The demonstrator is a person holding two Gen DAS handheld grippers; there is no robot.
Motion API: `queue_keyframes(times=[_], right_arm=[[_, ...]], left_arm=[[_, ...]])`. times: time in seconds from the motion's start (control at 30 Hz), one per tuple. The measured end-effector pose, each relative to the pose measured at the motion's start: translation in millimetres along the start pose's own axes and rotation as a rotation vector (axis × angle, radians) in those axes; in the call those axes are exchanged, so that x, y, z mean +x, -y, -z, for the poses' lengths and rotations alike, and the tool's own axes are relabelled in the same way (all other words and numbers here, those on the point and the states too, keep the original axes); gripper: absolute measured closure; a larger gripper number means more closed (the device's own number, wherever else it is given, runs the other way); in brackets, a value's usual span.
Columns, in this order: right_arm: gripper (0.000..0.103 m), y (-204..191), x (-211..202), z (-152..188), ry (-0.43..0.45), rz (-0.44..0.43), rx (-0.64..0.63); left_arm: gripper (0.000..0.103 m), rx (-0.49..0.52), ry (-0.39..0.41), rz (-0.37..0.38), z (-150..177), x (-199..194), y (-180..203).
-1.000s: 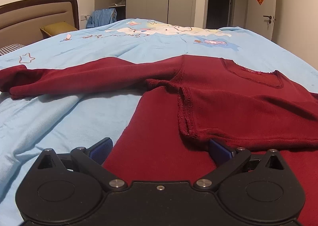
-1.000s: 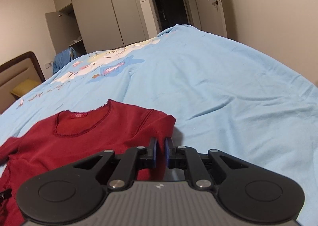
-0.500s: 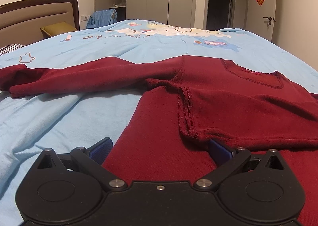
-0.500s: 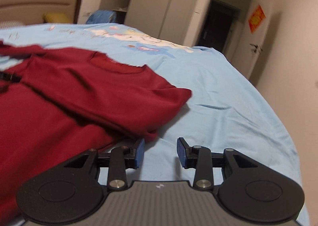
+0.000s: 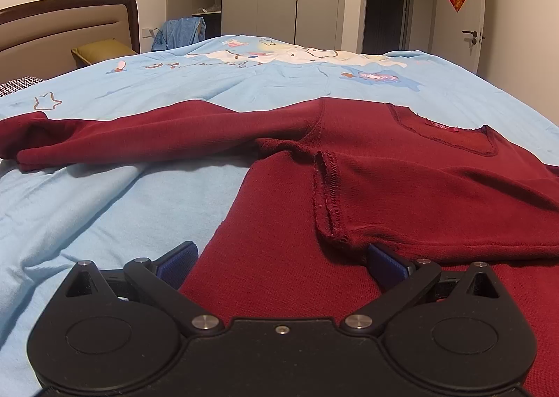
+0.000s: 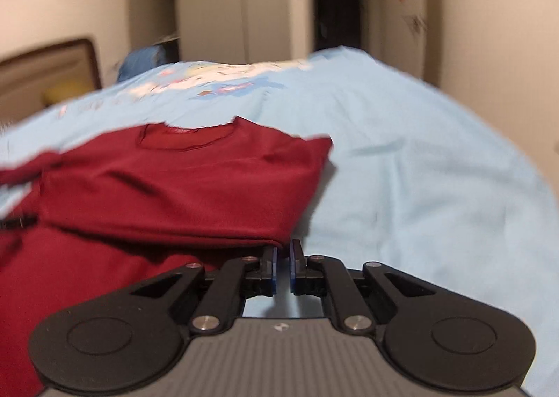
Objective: Fold small clothes
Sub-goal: 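Open the right tool to release the sleeve and withdraw it, then grasp the other sleeve cuff with the left tool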
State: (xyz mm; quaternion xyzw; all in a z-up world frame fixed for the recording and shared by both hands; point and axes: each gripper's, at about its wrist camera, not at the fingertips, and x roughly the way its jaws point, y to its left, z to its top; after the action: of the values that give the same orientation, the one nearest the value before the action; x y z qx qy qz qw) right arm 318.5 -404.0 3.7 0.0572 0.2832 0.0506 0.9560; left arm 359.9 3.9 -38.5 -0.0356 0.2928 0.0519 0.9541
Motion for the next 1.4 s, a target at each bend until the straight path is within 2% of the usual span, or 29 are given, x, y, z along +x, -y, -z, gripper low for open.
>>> queue_keyframes(times=[0.17, 0.23, 0.3, 0.37, 0.47, 0.6, 0.77, 0.93, 1.0, 1.03, 1.07, 1.1, 1.13, 1.17, 1.2, 1.27, 1.33, 1.4], right_arm=[[0.094, -5, -9, 6, 0.01, -0.01, 0.014], [0.088, -4, -19, 8, 0.015, -0.019, 0.007], [0.062, -5, -32, 12, 0.024, -0.045, -0.005], [0.053, -8, -47, 19, 0.028, -0.092, -0.003], [0.045, -15, -67, 33, 0.004, -0.162, 0.009], [0.044, -25, -89, 54, -0.039, -0.236, 0.071], [0.045, -38, -115, 77, -0.073, -0.285, 0.122], [0.045, -46, -130, 94, -0.107, -0.306, 0.165], [0.047, -48, -129, 99, -0.137, -0.318, 0.18], [0.048, -51, -128, 102, -0.145, -0.308, 0.177], [0.054, -54, -128, 104, -0.149, -0.296, 0.163], [0.066, -55, -129, 105, -0.146, -0.284, 0.15], [0.074, -57, -129, 106, -0.144, -0.284, 0.145], [0.086, -57, -130, 106, -0.147, -0.295, 0.15], [0.088, -56, -130, 107, -0.146, -0.301, 0.158], [0.091, -54, -134, 105, -0.135, -0.302, 0.158], [0.092, -49, -141, 101, -0.117, -0.312, 0.165], [0.093, -45, -151, 96, -0.089, -0.315, 0.157]], left_arm=[[0.0, -0.023, -0.009, 0.031, -4, -5, -6], [0.0, -0.032, -0.021, 0.06, -7, -12, -11], [0.0, -0.034, -0.021, 0.068, -8, -24, -17], [0.001, -0.021, -0.013, 0.073, -6, -40, -24], [0.0, 0.015, -0.006, 0.066, 3, -65, -39], [0.0, 0.029, -0.007, 0.048, 19, -95, -66], [0.001, 0.007, -0.055, 0.041, 40, -112, -100], [0.001, -0.05, -0.07, 0.109, 50, -119, -113], [0.005, -0.053, -0.085, 0.137, 51, -118, -111], [0.009, -0.055, -0.09, 0.144, 51, -118, -110], [0.015, -0.055, -0.098, 0.151, 51, -119, -109], [0.02, -0.052, -0.108, 0.158, 52, -119, -107], [0.028, -0.044, -0.116, 0.166, 52, -120, -104], [0.037, -0.033, -0.121, 0.174, 51, -122, -101], [0.045, -0.02, -0.127, 0.183, 51, -123, -98], [0.084, -0.007, -0.146, 0.204, 50, -126, -93], [0.096, -0.044, -0.161, 0.221, 50, -130, -93], [0.098, -0.08, -0.165, 0.206, 49, -136, -92]])
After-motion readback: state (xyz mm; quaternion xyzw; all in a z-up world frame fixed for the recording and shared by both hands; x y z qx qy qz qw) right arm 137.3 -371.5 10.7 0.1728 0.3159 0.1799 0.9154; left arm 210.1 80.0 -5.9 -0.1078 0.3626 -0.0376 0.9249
